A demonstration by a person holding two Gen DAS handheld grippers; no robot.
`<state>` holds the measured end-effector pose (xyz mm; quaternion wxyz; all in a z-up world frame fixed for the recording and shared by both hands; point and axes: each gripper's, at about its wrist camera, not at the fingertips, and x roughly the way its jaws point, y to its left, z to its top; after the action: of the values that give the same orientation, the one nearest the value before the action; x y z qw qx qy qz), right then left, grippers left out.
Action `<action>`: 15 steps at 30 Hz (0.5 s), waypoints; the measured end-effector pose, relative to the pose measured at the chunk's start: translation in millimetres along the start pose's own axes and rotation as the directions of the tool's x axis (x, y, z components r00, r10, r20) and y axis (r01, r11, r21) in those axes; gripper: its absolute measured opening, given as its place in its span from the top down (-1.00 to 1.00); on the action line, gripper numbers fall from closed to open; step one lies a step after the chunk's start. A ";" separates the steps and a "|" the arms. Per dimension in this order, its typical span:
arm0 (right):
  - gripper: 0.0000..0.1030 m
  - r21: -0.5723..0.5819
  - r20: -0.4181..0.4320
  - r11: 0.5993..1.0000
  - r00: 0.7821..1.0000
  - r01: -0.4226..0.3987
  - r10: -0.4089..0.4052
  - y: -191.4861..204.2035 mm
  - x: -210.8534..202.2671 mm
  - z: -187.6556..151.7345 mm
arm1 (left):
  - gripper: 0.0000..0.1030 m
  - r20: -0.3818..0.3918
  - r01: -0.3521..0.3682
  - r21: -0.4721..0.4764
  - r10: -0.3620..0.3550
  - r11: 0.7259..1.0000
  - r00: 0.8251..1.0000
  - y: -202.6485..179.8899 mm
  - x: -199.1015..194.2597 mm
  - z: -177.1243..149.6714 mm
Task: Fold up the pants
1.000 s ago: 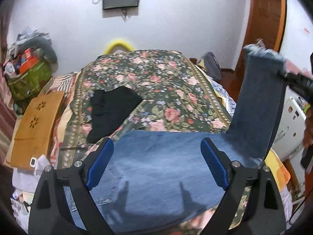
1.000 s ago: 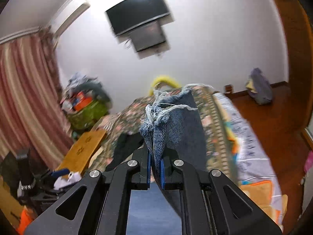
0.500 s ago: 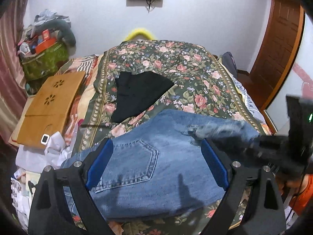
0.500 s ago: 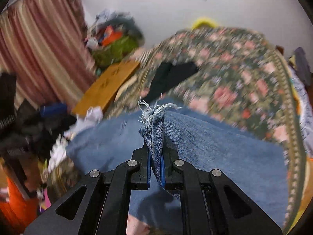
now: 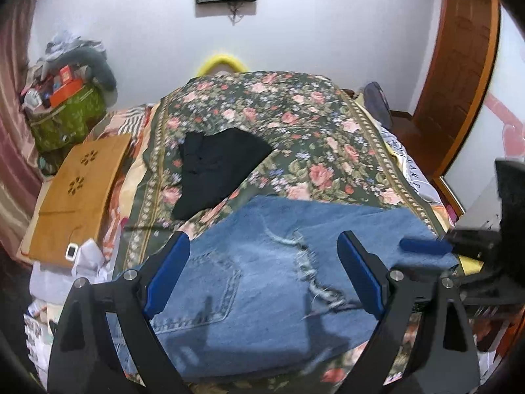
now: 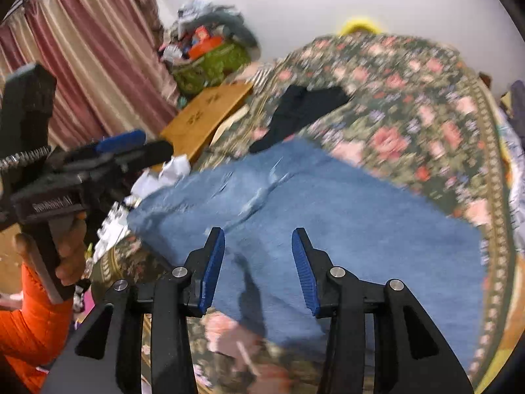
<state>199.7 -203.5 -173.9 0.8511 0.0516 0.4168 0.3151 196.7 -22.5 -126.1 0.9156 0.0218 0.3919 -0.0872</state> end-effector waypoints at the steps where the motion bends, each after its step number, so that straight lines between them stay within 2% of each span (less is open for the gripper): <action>1: 0.07 0.008 0.023 1.000 0.999 0.022 -0.022 -7.2 -8.1 3.2 | -0.78 -0.002 0.004 0.011 -0.004 1.000 1.000 -6.2 3.2 4.1; 3: -0.06 0.018 0.071 0.996 0.994 0.086 -0.087 -21.6 -22.1 7.9 | -0.79 -0.013 0.018 0.023 -0.018 1.000 1.000 -16.4 11.0 11.4; 6: -0.07 0.039 0.102 0.984 0.979 0.176 -0.179 -44.9 -35.1 15.0 | -0.79 -0.045 0.052 0.036 -0.051 0.998 0.998 -33.8 27.7 23.3; 12: -0.07 0.107 0.083 0.971 0.971 0.214 -0.223 -86.8 -34.7 17.9 | -0.79 -0.108 0.093 0.077 -0.084 0.993 0.991 -68.5 67.9 35.3; 15: -0.07 0.127 0.023 0.969 0.976 0.211 -0.215 -104.1 -17.0 11.3 | -0.79 -0.157 0.101 0.101 -0.084 0.990 0.984 -84.1 91.8 34.2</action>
<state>251.7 -294.2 -191.6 0.8826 0.0649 0.4230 0.1945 268.5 -122.0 -166.3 0.8755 0.0597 0.4558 -0.1488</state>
